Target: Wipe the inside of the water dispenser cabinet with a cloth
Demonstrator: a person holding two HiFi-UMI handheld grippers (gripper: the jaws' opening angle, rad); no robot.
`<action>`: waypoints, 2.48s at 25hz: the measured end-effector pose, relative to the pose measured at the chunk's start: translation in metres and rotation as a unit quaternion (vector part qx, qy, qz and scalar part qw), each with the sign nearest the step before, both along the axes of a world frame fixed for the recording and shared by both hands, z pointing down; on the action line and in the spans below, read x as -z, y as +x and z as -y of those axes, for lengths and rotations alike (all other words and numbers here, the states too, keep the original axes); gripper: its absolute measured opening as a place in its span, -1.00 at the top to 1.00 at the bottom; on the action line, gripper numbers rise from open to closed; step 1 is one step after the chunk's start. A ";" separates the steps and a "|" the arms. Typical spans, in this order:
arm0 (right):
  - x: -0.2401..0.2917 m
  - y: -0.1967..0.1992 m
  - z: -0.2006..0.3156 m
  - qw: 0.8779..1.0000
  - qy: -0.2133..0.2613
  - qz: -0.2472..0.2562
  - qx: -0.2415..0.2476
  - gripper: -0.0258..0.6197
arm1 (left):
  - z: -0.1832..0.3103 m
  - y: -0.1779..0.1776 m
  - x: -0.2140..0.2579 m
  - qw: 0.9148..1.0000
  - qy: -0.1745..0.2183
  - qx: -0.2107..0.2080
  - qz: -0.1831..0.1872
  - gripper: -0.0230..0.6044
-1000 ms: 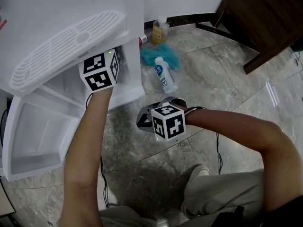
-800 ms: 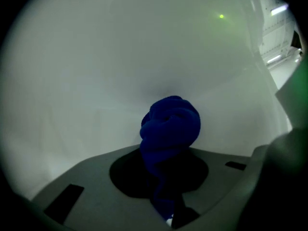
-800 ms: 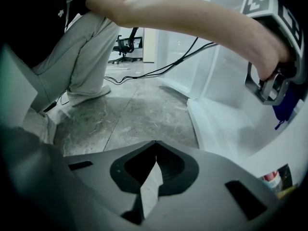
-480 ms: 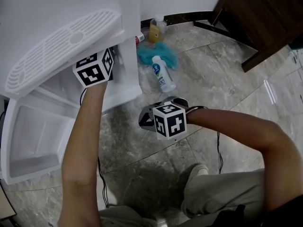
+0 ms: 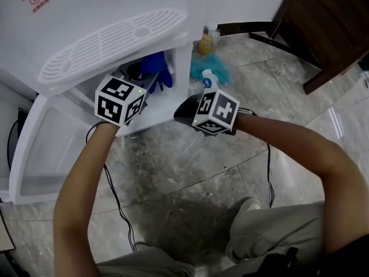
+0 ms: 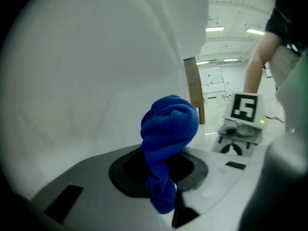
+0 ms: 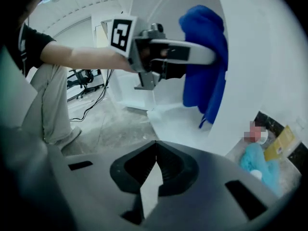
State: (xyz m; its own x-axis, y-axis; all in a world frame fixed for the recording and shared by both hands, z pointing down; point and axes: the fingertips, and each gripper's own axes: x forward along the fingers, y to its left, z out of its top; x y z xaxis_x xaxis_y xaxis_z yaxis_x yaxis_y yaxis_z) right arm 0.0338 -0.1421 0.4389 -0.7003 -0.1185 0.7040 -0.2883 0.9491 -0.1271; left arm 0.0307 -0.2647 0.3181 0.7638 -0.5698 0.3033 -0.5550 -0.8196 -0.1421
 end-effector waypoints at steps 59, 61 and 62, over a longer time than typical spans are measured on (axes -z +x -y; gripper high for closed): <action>0.096 -0.060 0.039 0.993 0.095 0.061 -0.017 0.61 | -0.117 -0.098 -0.077 0.992 -0.095 0.007 0.087 0.63; 0.094 -0.058 0.041 0.993 0.100 0.056 -0.019 0.61 | -0.116 -0.101 -0.079 0.991 -0.089 0.010 0.097 0.64; 0.094 -0.058 0.041 0.993 0.101 0.055 -0.019 0.61 | -0.116 -0.102 -0.079 0.991 -0.084 0.010 0.105 0.64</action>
State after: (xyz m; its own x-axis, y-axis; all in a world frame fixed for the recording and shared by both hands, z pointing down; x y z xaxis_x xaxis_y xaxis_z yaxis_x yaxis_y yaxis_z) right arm -0.0242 -0.1835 0.3452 -0.7643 -0.2781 0.5819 -0.3201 0.9468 0.0320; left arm -0.0717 -0.1486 0.3975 0.6620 -0.5130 0.5464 -0.5444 -0.8302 -0.1198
